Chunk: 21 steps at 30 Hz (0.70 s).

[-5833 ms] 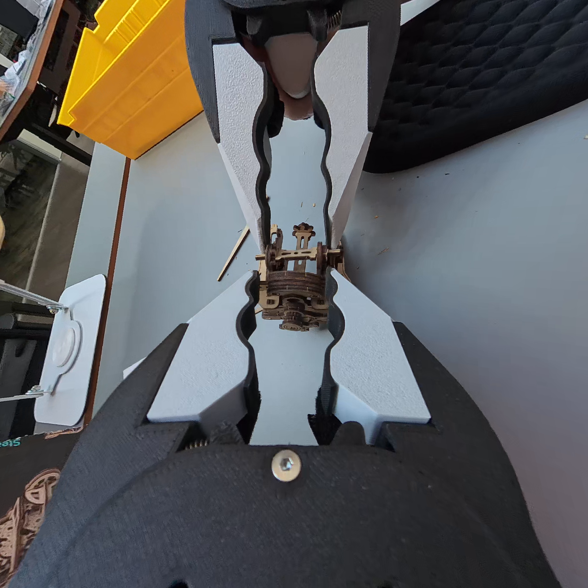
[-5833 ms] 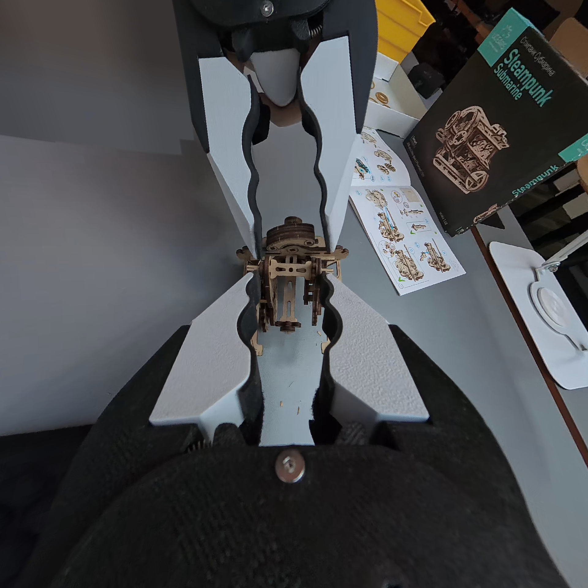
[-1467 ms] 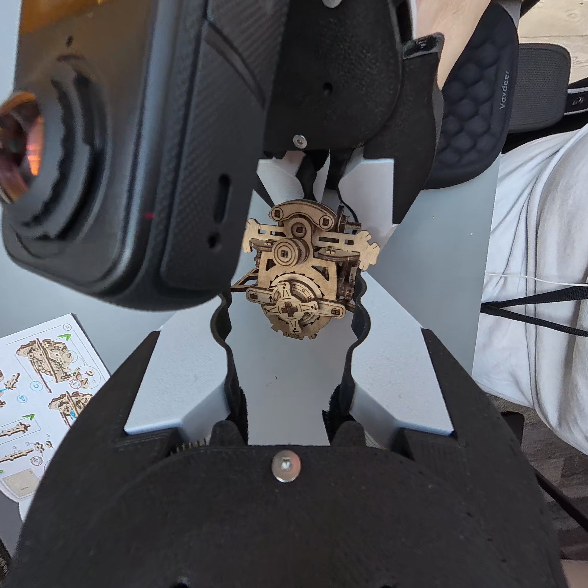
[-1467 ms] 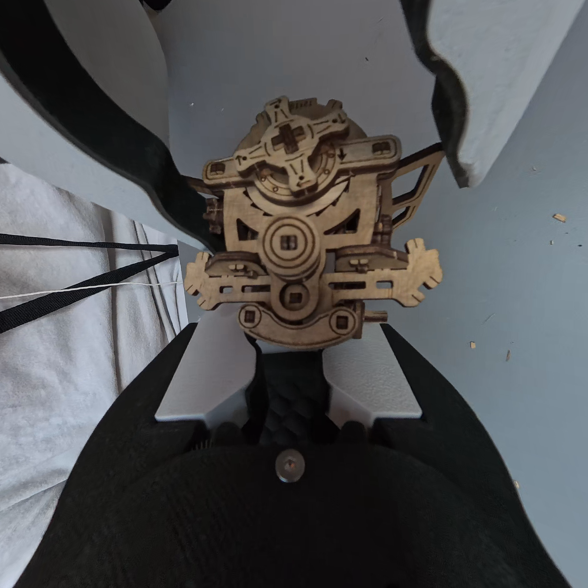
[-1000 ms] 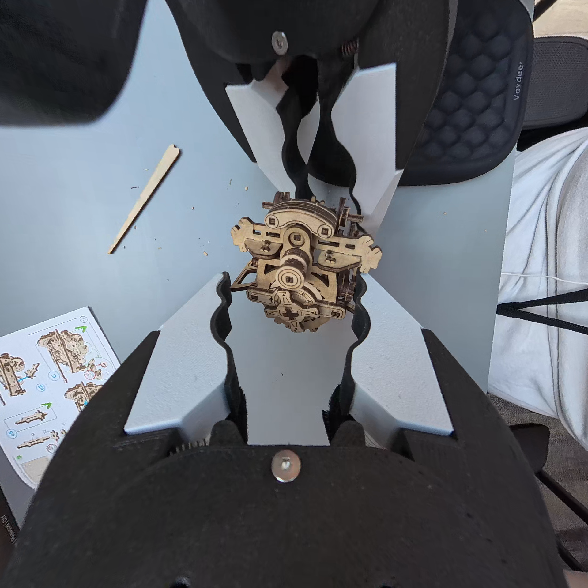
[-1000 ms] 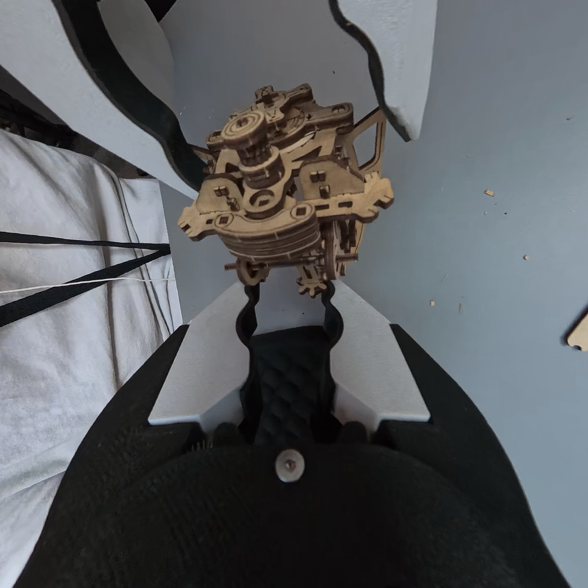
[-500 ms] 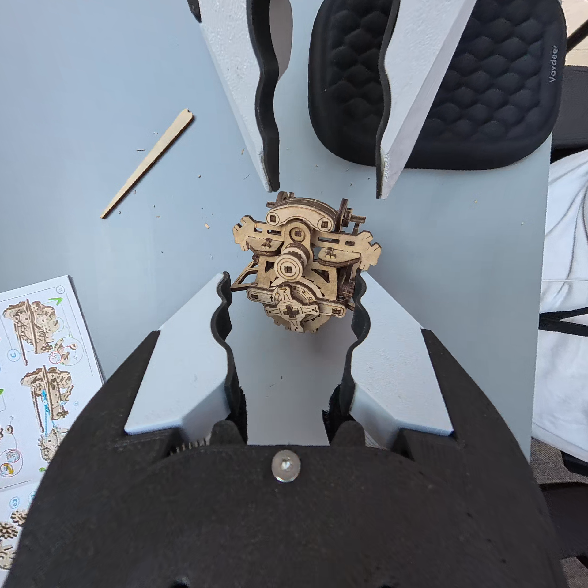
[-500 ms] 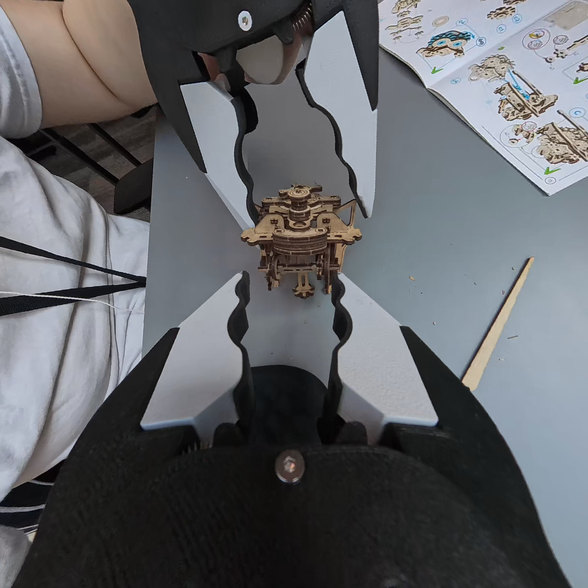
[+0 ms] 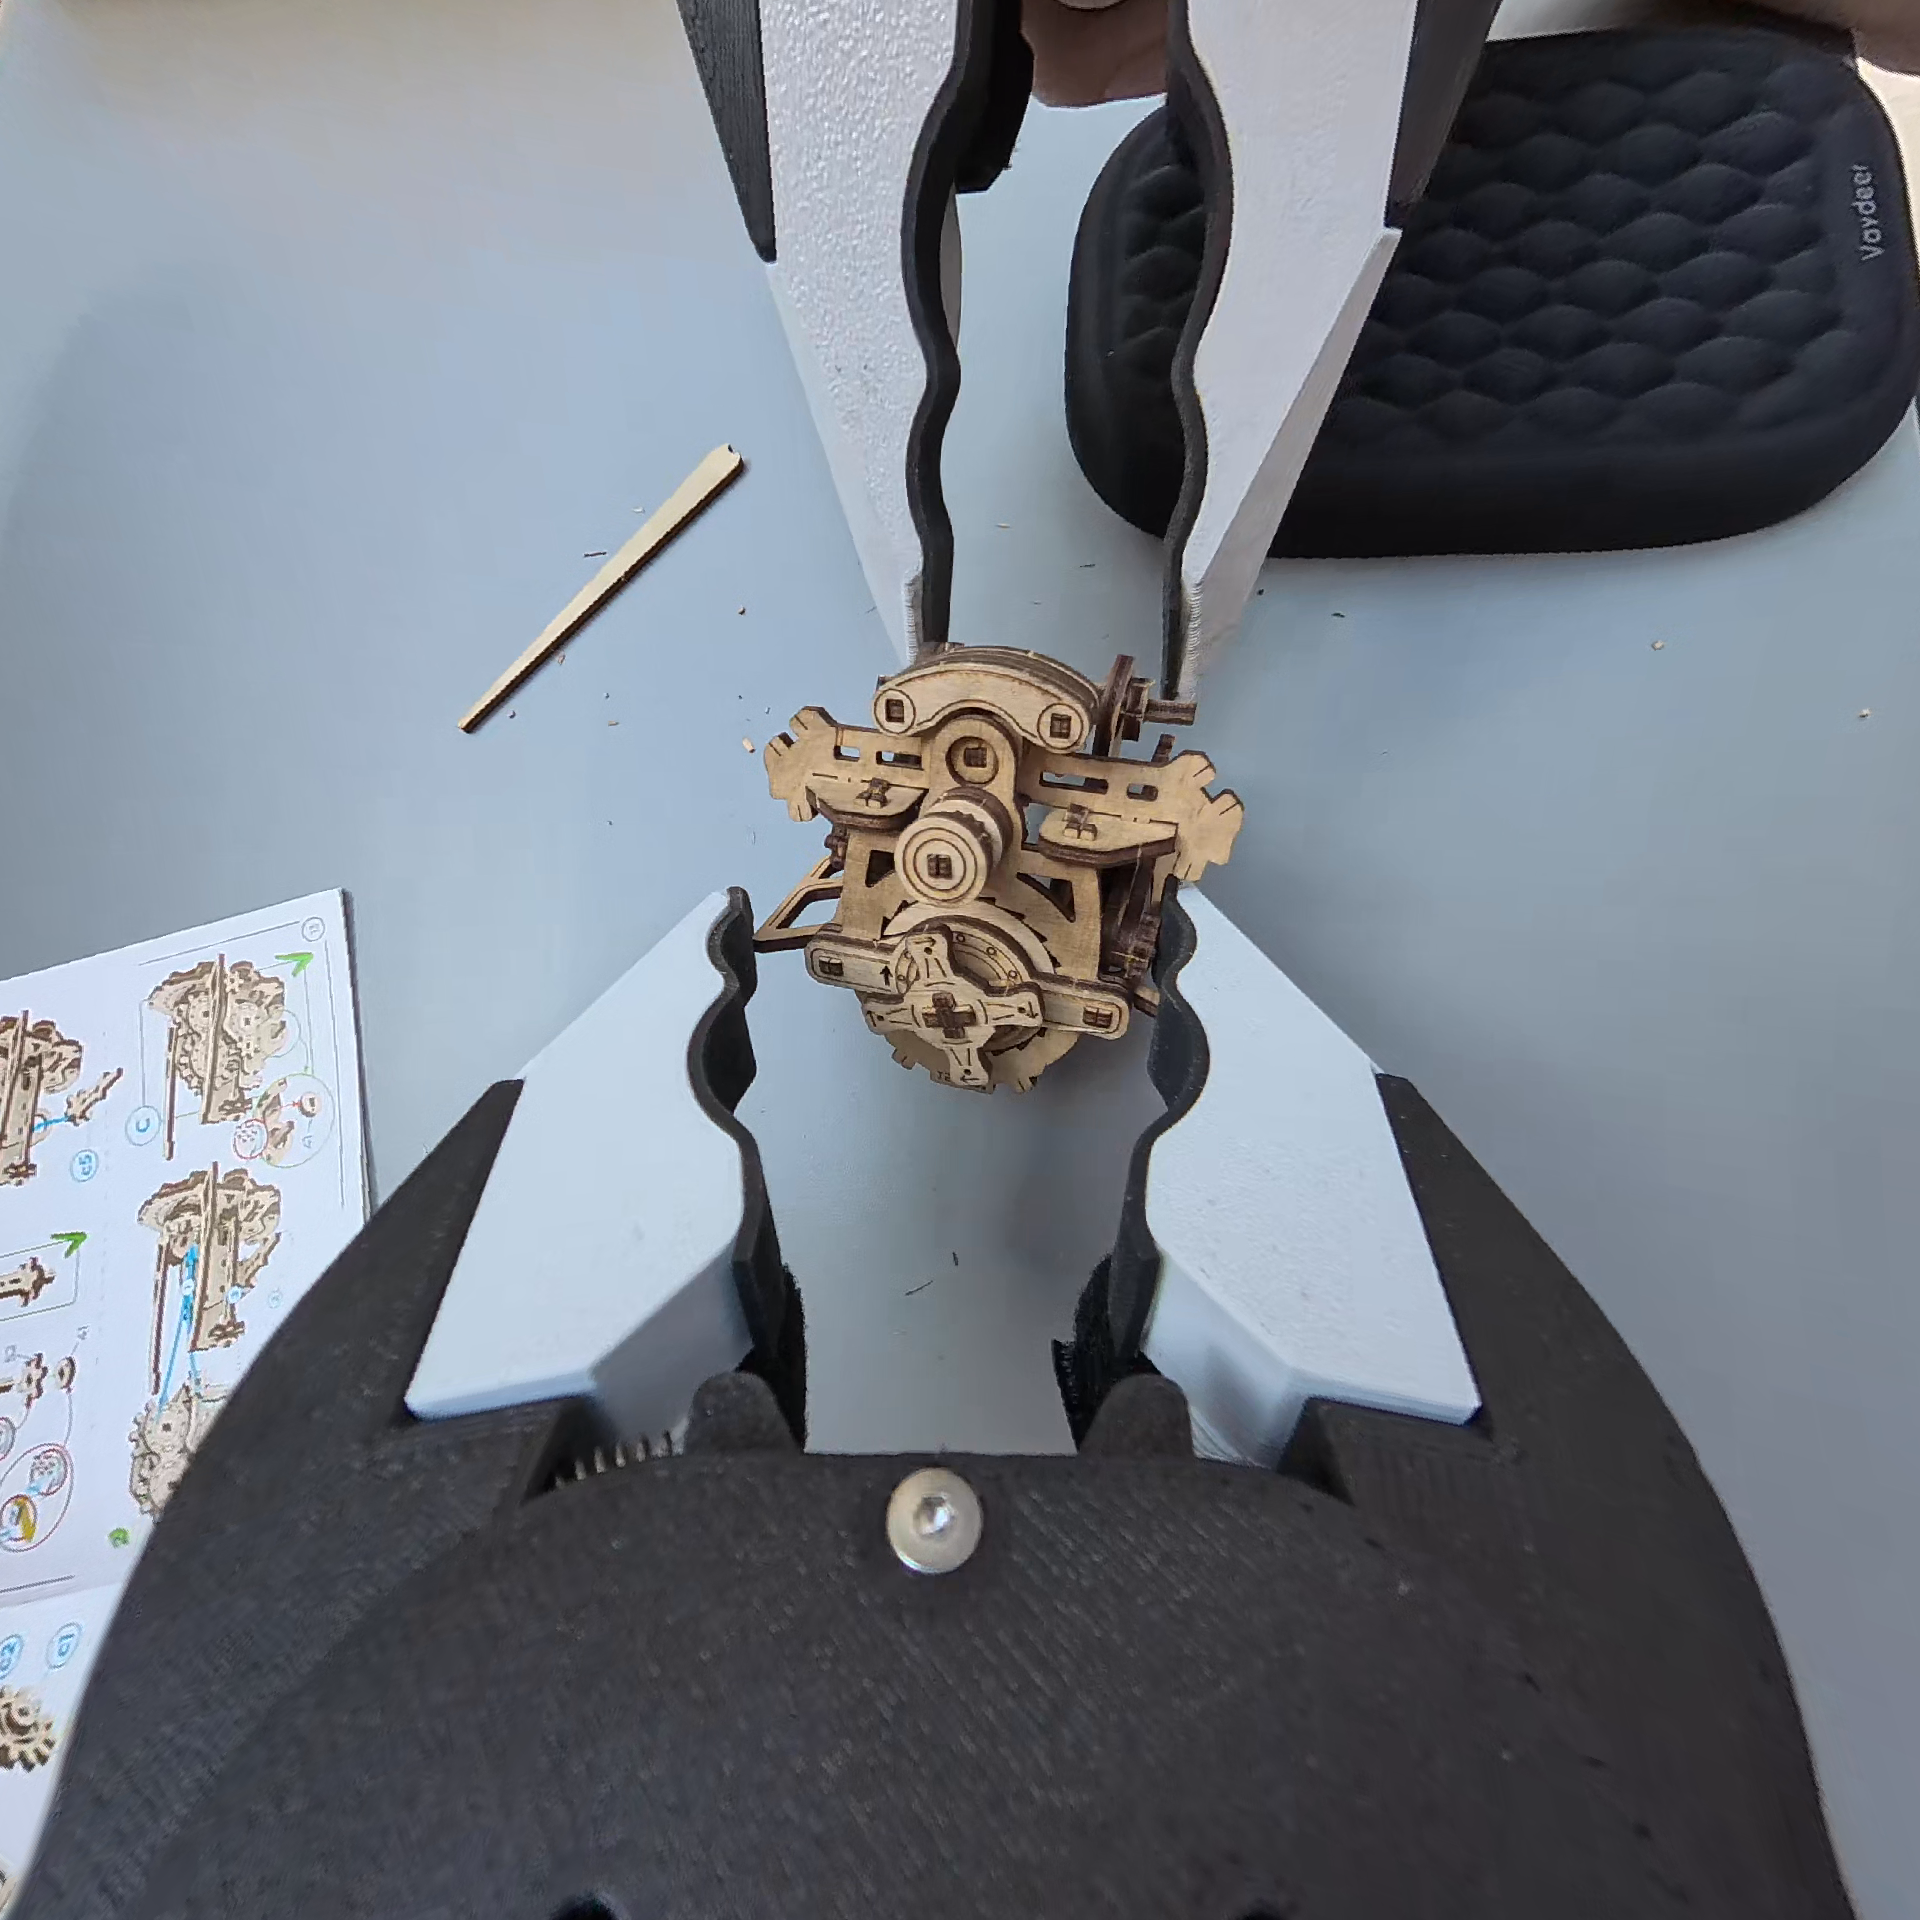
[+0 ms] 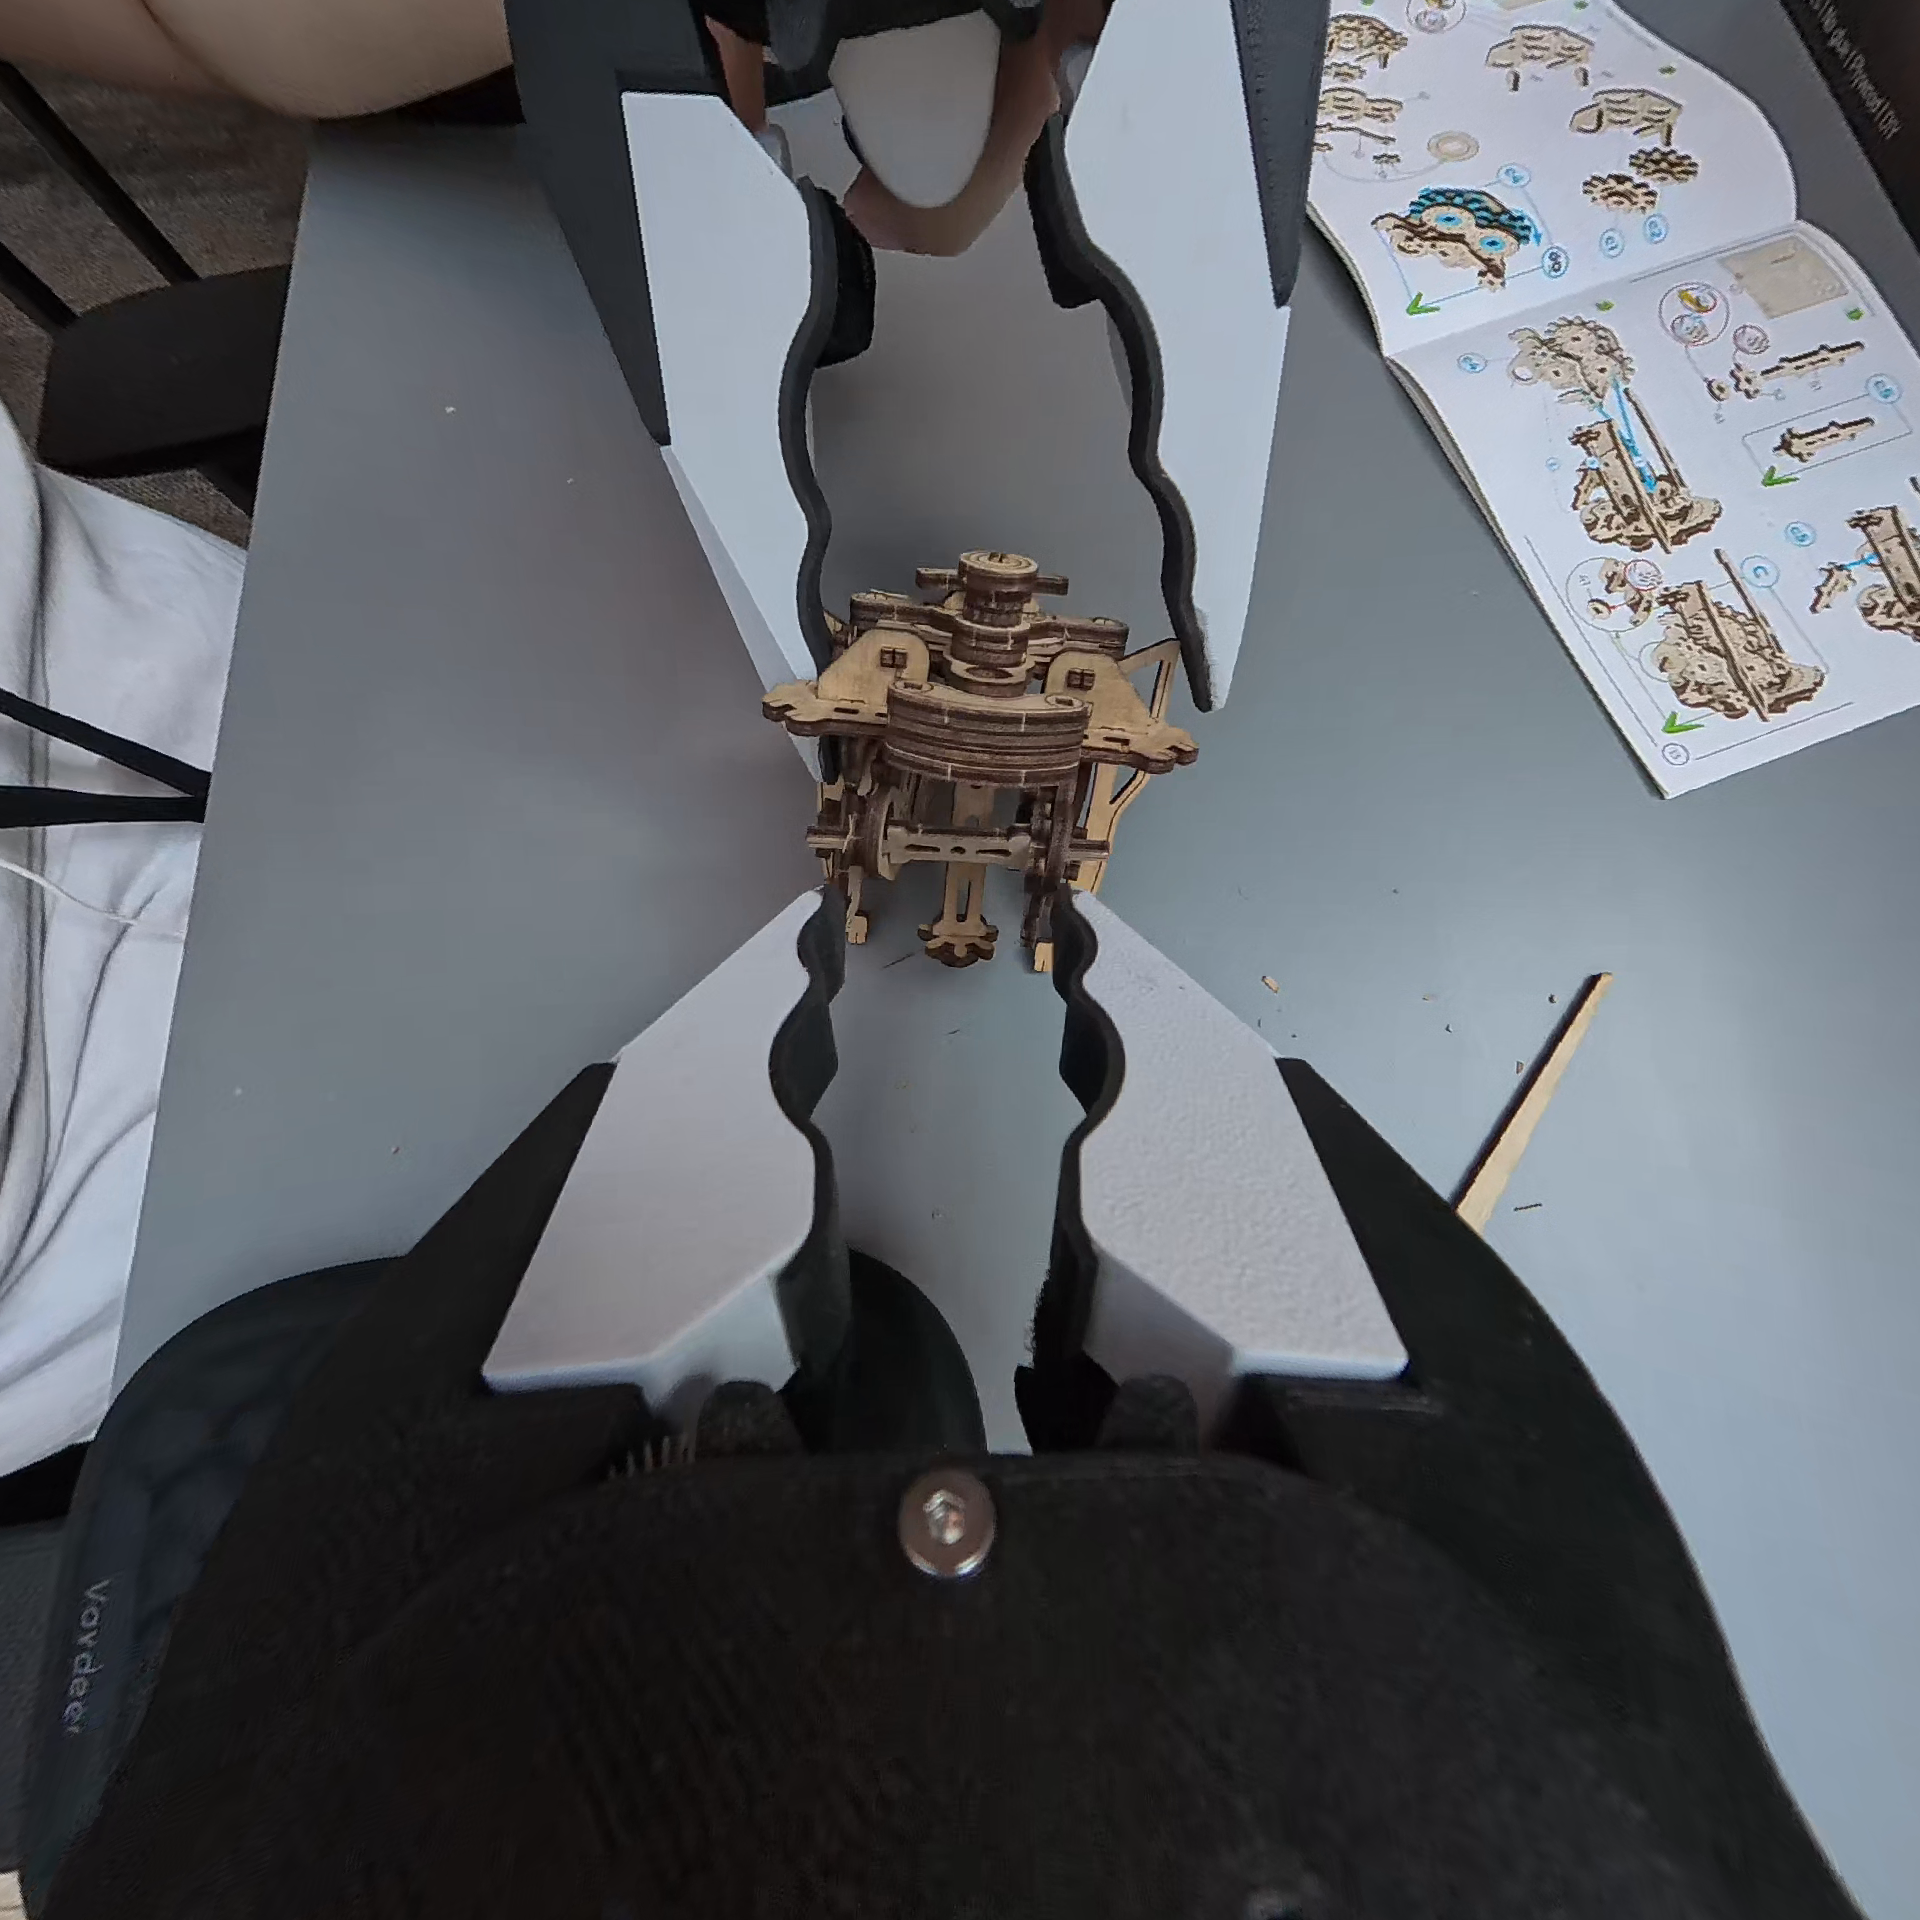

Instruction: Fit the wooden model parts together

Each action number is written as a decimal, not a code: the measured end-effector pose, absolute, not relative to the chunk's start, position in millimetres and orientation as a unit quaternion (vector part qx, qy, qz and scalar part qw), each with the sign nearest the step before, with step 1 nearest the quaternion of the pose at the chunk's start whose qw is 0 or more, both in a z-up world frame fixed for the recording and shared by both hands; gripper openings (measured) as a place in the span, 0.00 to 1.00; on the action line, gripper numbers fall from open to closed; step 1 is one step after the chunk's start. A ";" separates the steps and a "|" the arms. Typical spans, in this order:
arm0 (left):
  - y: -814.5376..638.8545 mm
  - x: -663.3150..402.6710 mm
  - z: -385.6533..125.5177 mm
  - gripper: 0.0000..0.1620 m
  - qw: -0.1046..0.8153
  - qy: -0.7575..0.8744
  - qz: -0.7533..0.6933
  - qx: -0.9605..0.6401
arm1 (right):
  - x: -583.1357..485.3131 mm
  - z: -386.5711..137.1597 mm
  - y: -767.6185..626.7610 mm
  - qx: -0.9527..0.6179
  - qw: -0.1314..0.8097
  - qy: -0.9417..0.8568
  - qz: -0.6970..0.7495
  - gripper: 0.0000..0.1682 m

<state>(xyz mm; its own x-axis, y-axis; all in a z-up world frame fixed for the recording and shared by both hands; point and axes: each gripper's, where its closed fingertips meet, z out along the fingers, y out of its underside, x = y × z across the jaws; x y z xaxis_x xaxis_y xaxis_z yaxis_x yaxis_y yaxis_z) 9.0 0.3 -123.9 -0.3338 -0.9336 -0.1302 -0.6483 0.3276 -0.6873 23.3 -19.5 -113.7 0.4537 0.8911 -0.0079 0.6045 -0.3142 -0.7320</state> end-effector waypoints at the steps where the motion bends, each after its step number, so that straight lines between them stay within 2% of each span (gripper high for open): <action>1: 1.5 9.6 -123.7 0.47 0.268 0.769 -0.270 -0.513 | 23.1 -112.5 -17.3 -0.782 0.345 -0.474 0.211 0.23; 21: 3.4 17.9 -124.5 0.47 0.312 0.760 -0.284 -0.495 | 26.2 -106.4 -9.7 -0.791 0.369 -0.458 0.171 0.21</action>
<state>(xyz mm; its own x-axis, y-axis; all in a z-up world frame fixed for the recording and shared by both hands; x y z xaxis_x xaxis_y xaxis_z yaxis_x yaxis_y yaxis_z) 17.9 3.4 -124.5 -0.3163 -0.9287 -0.1935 -0.5750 0.3499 -0.7395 26.2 -9.7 -106.4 0.5221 0.8503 0.0670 0.5975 -0.3085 -0.7401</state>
